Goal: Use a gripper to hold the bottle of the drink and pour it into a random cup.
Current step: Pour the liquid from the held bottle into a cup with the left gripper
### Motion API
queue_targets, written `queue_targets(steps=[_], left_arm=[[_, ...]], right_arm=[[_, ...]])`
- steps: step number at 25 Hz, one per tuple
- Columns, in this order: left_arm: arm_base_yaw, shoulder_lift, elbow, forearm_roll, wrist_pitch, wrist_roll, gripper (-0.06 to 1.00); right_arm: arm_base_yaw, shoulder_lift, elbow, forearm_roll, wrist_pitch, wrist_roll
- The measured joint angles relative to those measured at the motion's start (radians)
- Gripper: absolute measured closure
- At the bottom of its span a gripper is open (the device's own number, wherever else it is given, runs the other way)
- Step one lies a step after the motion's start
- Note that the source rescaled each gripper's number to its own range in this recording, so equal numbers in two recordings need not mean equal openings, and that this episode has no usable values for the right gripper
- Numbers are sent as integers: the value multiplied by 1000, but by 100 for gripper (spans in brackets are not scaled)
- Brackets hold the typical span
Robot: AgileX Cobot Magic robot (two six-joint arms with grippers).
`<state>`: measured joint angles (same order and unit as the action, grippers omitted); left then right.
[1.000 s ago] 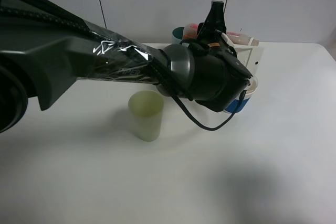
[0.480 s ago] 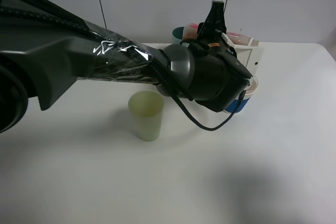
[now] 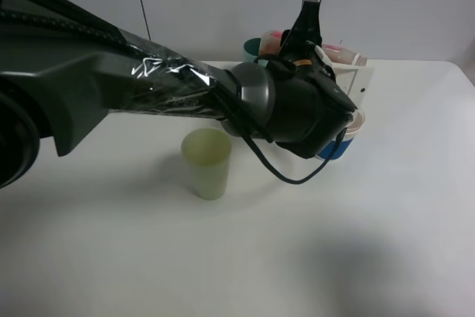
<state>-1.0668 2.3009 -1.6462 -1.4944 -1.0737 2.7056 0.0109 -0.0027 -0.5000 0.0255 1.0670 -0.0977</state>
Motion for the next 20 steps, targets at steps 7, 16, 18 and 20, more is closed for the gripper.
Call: queue_targets(steps=[7, 16, 18, 20], left_arm=[[0, 0, 0, 2, -1, 10, 94], [1, 0, 0, 7, -10, 11, 94], [5, 0, 0, 7, -14, 11, 94], [10, 0, 0, 7, -22, 12, 94]], right_arm=[[0, 0, 0, 0, 0, 0], [0, 0, 0, 0, 0, 0], [0, 0, 0, 0, 0, 0], [0, 0, 0, 0, 0, 0]])
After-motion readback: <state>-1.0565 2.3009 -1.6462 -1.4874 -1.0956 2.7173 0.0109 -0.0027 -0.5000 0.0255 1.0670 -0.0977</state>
